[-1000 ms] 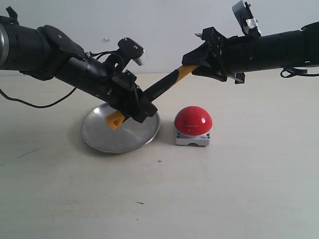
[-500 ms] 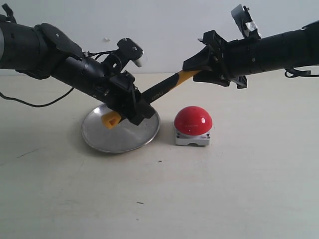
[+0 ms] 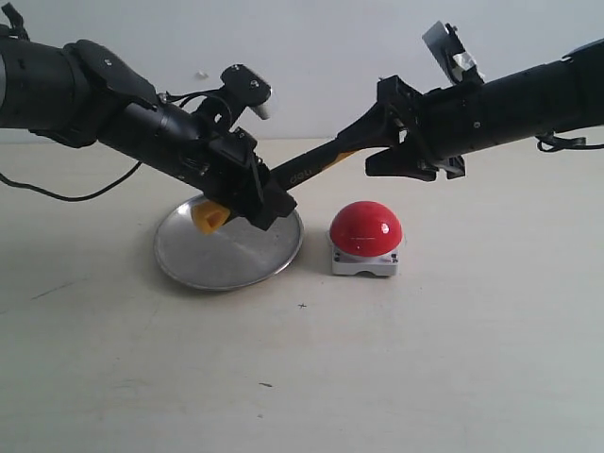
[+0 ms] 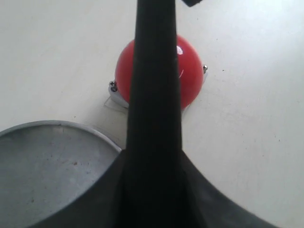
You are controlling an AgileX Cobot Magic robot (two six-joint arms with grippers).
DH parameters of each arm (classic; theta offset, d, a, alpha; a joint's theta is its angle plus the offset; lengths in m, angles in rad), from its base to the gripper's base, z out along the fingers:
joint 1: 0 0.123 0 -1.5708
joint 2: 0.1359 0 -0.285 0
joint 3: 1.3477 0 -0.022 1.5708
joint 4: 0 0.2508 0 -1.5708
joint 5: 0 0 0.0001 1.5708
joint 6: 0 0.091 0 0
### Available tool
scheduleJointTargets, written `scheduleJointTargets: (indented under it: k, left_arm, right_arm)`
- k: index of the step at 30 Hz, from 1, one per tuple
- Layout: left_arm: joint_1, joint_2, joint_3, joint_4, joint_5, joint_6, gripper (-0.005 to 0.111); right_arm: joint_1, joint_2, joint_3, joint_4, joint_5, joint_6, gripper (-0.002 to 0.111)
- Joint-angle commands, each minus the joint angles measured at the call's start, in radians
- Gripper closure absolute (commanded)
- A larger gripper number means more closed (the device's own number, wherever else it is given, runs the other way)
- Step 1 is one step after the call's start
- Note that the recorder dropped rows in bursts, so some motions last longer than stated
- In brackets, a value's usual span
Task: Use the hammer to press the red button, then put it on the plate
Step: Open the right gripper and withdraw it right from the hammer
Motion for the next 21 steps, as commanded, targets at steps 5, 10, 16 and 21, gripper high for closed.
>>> scheduleJointTargets:
  k: [5, 10, 16, 21]
  left_arm:
    - [-0.003, -0.026, -0.014, -0.074, -0.039, -0.007, 0.107]
    - [0.002, -0.026, -0.014, -0.087, -0.042, -0.007, 0.107]
    - [0.001, -0.026, -0.014, -0.087, -0.042, -0.059, 0.107]
    - [0.001, -0.032, -0.014, -0.062, -0.04, -0.102, 0.107]
  right_arm:
    - [-0.002, -0.043, 0.003, -0.08, 0.019, 0.027, 0.049]
    - [-0.002, -0.126, 0.072, -0.108, 0.016, 0.006, 0.052]
    - [-0.02, -0.276, 0.224, -0.102, -0.051, -0.081, 0.061]
    - [-0.035, -0.511, 0.427, -0.072, -0.22, -0.145, 0.088]
